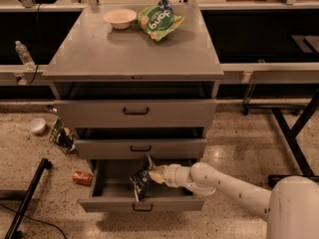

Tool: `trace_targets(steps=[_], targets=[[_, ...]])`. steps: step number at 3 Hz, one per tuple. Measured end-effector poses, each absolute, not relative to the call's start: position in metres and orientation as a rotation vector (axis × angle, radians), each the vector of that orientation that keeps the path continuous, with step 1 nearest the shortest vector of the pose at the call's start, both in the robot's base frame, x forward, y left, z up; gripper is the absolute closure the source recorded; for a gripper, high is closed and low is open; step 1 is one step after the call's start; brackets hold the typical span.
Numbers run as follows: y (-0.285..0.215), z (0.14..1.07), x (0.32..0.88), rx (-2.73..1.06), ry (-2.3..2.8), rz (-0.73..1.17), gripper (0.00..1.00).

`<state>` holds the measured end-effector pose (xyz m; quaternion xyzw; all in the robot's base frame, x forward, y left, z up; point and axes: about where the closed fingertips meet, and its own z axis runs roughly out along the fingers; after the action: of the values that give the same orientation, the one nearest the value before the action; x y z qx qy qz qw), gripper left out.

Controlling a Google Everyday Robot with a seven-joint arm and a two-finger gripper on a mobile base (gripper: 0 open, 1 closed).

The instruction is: Place blue chip bag into bottom drawer

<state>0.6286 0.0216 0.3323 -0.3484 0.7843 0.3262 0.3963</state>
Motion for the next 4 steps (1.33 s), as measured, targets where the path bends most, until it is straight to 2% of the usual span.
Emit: trace_targets(steps=[2, 3, 4], targets=[[0.013, 0.297, 0.631, -0.859, 2.009, 0.775, 1.0], [0.008, 0.285, 0.635, -0.819, 2.03, 0.737, 0.82], [0.006, 0.277, 0.645, -0.799, 2.026, 0.735, 0.59]])
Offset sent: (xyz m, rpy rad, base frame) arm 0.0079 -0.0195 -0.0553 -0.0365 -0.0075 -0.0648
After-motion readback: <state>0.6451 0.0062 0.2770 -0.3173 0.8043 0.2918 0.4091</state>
